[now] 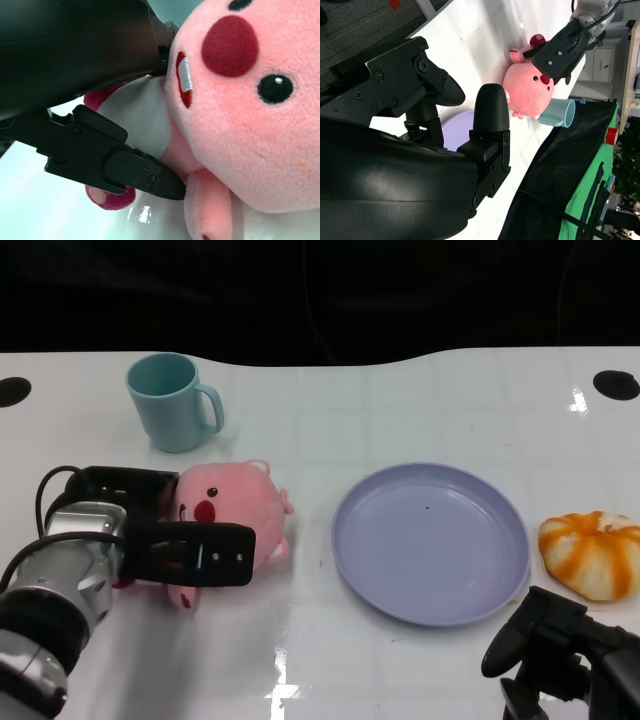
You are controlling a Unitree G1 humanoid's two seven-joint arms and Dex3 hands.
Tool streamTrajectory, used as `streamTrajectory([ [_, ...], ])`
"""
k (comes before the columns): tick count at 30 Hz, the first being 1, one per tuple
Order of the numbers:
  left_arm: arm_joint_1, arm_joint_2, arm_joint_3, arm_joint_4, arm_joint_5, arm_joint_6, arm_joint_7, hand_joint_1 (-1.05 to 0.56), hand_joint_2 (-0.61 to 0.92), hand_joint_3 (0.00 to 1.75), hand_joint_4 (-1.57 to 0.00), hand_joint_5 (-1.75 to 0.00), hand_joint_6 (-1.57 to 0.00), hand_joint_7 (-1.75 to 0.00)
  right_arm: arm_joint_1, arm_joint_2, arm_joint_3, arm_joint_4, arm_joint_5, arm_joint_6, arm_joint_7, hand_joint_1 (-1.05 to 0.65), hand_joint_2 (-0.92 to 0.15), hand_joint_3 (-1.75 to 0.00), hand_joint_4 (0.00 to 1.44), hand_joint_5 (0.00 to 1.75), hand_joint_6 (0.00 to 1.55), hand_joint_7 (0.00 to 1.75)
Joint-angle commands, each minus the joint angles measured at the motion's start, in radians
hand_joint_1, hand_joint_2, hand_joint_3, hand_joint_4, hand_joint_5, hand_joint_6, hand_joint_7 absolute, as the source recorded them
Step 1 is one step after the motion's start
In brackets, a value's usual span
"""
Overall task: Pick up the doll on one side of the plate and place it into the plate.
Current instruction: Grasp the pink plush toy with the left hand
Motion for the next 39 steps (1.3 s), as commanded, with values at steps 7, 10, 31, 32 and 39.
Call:
streamTrajectory([
  [7, 0.016, -0.058, -0.033, 0.152, -0.052, -0.028, 0.089, -0.23, 0.82, 0.02, -0.49, -0.13, -0.49, -0.06, 0.010, -0.011, -0.008, -0.016, 0.001, 0.000, 0.000, -0.08, -0.64, -1.04, 0.58, 1.75, 0.49, 1.54],
  [10, 0.023, -0.061, -0.051, 0.168, -0.049, -0.044, 0.141, -0.25, 0.89, 0.03, -0.62, -0.51, -0.62, -0.05, 0.009, -0.011, -0.011, -0.015, 0.004, 0.003, 0.001, -0.09, -0.64, -1.04, 0.57, 1.75, 0.49, 1.54],
  [31, 0.068, -0.025, -0.014, 0.188, -0.150, -0.202, 0.360, -0.26, 0.92, 0.43, -0.65, -1.67, -0.82, -0.94, -0.014, -0.004, -0.006, 0.004, -0.004, 0.006, -0.009, -0.06, -0.64, -1.05, 0.57, 1.75, 0.49, 1.53],
  [32, 0.069, -0.020, -0.007, 0.183, -0.157, -0.209, 0.366, -0.26, 0.92, 0.41, -0.66, -1.69, -0.74, -1.13, -0.015, -0.003, -0.007, 0.005, 0.000, 0.008, -0.009, -0.06, -0.64, -1.05, 0.57, 1.75, 0.49, 1.53],
  [39, 0.078, 0.039, 0.039, 0.061, -0.199, -0.250, 0.337, -0.22, 0.92, 0.42, -0.79, -1.75, -0.60, -1.73, -0.022, -0.006, -0.014, 0.014, 0.013, 0.009, -0.002, -0.07, -0.64, -1.05, 0.57, 1.75, 0.49, 1.53],
])
